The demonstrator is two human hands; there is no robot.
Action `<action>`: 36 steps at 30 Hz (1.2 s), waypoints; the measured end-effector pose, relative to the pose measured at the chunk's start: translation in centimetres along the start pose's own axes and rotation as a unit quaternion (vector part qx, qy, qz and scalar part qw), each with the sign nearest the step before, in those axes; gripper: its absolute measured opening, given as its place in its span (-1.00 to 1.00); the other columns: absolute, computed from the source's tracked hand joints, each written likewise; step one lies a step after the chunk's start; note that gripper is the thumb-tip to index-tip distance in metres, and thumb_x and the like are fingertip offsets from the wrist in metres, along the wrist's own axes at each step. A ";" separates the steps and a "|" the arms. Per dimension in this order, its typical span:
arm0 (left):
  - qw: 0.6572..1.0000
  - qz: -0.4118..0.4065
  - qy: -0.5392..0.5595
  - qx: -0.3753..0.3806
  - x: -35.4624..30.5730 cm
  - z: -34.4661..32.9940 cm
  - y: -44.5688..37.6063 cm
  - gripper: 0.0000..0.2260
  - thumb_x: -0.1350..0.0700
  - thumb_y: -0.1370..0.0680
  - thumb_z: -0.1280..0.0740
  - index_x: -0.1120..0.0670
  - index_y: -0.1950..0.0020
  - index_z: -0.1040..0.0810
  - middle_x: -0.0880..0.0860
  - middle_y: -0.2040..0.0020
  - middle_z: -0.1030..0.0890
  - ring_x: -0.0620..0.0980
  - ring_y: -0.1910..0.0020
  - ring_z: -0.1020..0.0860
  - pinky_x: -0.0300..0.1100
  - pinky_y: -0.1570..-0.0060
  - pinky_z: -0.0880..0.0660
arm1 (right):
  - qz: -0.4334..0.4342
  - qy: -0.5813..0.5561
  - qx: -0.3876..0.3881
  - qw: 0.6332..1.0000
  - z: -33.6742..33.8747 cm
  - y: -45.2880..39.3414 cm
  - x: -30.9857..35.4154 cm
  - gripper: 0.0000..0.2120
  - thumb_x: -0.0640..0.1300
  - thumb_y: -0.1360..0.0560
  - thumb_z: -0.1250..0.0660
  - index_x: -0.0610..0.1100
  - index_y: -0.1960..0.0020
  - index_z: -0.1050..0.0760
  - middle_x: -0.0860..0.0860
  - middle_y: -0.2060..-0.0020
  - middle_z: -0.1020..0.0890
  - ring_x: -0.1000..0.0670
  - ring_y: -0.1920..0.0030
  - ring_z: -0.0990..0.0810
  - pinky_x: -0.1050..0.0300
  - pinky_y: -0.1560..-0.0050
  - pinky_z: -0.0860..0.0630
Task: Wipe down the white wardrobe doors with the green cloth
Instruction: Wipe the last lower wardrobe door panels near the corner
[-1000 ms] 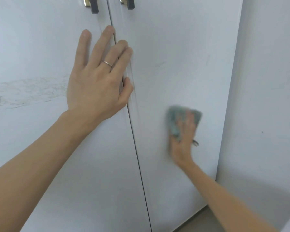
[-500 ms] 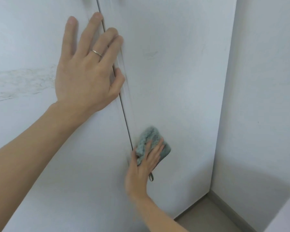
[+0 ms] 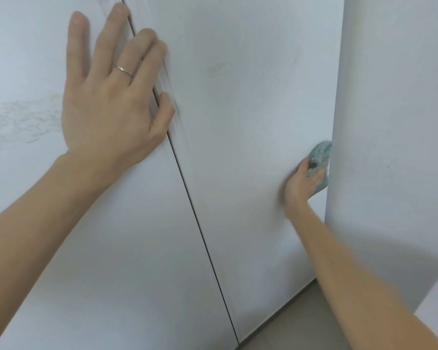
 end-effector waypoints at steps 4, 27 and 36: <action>1.000 0.000 0.006 0.007 0.0 0.0 0.1 -0.56 0.02 -0.70 -0.12 0.22 -0.50 -0.40 0.13 -0.49 -0.47 0.23 -0.64 -0.21 0.33 -0.60 -0.03 | -0.039 0.044 0.063 0.996 -1.4 12.9 -5.3 -0.21 0.34 -0.57 -0.13 0.13 -0.65 0.14 0.18 -0.64 0.06 0.09 -0.64 0.05 -0.12 -0.63 0.07; 0.992 0.004 0.064 0.104 -9.6 -3.2 11.5 -0.46 0.07 -0.59 -0.26 0.24 -0.56 -0.41 0.19 -0.56 -0.42 0.28 -0.65 -0.18 0.38 -0.58 -0.03 | -0.122 -0.014 0.081 0.989 0.3 19.0 -12.0 -0.15 0.33 -0.57 -0.18 0.10 -0.66 0.19 0.20 -0.64 0.10 0.14 -0.63 0.10 0.00 -0.63 0.12; 0.989 -0.005 0.089 0.122 -12.9 -4.5 16.2 -0.39 0.12 -0.56 -0.29 0.26 -0.60 -0.35 0.14 -0.61 -0.37 0.20 -0.66 -0.20 0.30 -0.62 -0.01 | -0.105 -0.016 0.058 0.993 1.8 9.7 -14.1 -0.19 0.32 -0.55 -0.18 0.20 -0.65 0.15 0.21 -0.64 0.02 0.09 -0.62 -0.02 -0.12 -0.63 0.00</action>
Point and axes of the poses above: each hand's wrist, its own y-axis away from the middle knuckle, its own z-axis out of the back of the hand, x = y × z, the point moved 10 cm from there along -y, towards the middle knuckle
